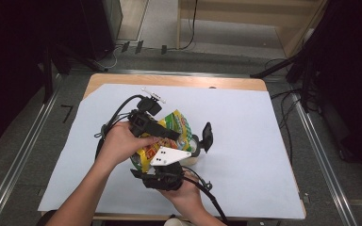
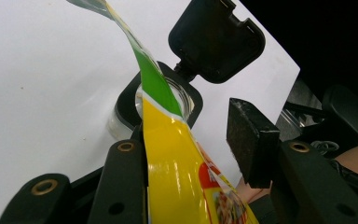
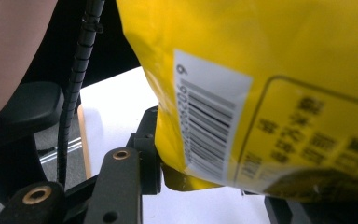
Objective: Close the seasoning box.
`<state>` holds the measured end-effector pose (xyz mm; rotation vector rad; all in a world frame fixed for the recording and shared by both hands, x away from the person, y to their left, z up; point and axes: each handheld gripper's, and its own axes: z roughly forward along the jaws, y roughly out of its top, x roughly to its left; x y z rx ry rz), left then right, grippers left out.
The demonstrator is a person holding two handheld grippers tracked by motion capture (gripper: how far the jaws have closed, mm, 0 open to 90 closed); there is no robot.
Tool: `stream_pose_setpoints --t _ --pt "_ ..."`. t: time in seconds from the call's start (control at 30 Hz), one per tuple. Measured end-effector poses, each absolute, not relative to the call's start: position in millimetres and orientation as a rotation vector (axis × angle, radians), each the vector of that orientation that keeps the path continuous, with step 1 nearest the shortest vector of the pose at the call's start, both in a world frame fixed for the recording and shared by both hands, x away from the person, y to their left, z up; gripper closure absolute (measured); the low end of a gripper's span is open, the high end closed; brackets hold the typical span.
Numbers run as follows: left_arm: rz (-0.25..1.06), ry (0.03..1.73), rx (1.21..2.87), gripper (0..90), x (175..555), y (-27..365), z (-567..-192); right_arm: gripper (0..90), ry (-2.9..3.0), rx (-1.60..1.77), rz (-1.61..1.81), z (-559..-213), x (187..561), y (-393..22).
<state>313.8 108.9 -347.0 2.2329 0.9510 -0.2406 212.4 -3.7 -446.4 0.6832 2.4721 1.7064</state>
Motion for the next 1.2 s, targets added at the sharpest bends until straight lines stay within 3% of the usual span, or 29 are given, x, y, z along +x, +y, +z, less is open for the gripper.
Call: stream_pose_setpoints --t 0.37,0.57,0.7,1.2 --pt "-0.225 0.971 2.239 63.1 314.7 109.3 -348.2 60.0 2.487 0.668 1.702 -446.6 213.5 -2.6" --pt "-0.215 0.968 2.244 64.4 314.5 109.6 -348.0 52.7 2.506 0.609 1.675 -447.0 212.0 -0.6" --pt "-0.217 0.969 2.243 64.4 313.9 109.1 -347.8 60.2 2.502 0.609 1.661 -447.1 212.6 -1.2" --pt "-0.197 0.979 2.218 64.6 313.6 115.9 -340.9 61.3 2.476 0.642 1.701 -443.0 214.9 3.0"
